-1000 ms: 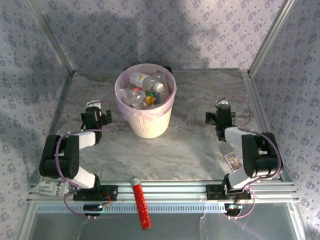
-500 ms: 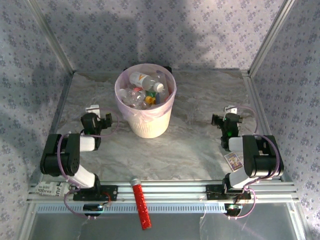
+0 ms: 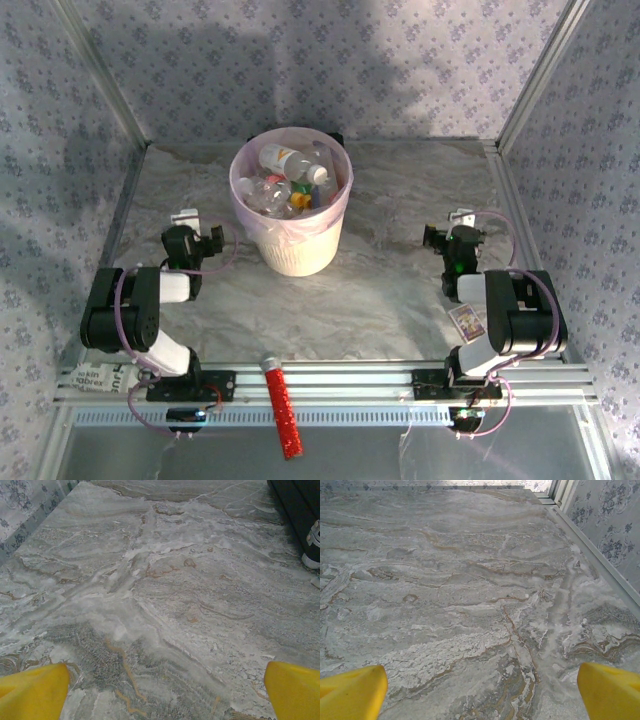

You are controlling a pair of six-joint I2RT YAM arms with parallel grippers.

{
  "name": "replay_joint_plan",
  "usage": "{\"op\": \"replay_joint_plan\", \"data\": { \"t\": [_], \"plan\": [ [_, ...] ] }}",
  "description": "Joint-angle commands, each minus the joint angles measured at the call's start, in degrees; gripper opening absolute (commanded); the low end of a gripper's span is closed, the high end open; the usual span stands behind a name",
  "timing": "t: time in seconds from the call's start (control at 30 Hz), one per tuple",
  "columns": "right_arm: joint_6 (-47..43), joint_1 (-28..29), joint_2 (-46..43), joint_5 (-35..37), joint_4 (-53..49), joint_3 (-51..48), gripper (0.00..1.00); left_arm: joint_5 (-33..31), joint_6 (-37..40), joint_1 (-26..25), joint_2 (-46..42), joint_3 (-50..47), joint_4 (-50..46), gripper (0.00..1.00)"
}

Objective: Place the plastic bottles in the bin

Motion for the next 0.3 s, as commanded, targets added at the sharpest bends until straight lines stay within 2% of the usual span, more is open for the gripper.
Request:
{"op": "replay_joint_plan", "data": {
  "t": [0.0,0.27],
  "plan": [
    [0.2,0.2,0.5,-0.3,1.4,-0.1,0.99,1.3,-0.3,0.3,-0.2,0.0,2.4,1.00],
    [0.0,0.2,0.5,-0.4,1.7,-0.2,0.99,1.3,-0.3,0.2,-0.2,0.0,2.4,1.00]
  ]
}}
